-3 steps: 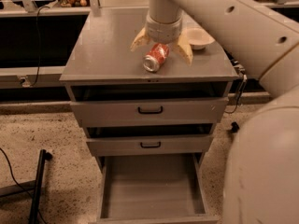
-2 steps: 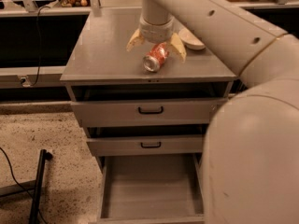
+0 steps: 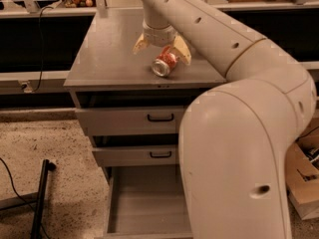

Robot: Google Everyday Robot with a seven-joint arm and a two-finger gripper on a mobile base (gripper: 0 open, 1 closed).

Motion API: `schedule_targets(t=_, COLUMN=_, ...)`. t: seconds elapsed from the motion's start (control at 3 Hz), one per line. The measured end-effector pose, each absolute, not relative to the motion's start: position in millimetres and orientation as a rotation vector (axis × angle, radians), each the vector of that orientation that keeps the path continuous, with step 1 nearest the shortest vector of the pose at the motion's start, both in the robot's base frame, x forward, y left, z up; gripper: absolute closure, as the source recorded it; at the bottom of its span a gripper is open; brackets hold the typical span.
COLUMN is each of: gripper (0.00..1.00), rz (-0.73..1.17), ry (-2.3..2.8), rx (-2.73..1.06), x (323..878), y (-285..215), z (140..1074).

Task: Place coke can into bottom drawer

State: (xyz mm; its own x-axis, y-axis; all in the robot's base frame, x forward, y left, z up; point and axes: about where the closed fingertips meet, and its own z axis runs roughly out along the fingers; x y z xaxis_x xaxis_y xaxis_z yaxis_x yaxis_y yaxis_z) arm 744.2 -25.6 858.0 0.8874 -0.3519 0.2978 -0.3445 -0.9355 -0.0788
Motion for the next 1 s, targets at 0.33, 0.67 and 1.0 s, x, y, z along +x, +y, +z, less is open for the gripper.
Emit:
schedule_targets(t=0.33, gripper=0.18, rz=-0.483, ry=0.613, rx=-3.041, x=755.9, y=-30.3, z=844.0)
schedule_targets(t=0.67, gripper=0.43, rz=-0.49, ry=0.654, rx=-3.026, x=760.0, y=-31.6, z=844.5)
schedule_targets(t=1.0, gripper=0.64, rz=-0.507, ry=0.712, rx=-3.006, x=758.9, y=-37.9, z=848.1)
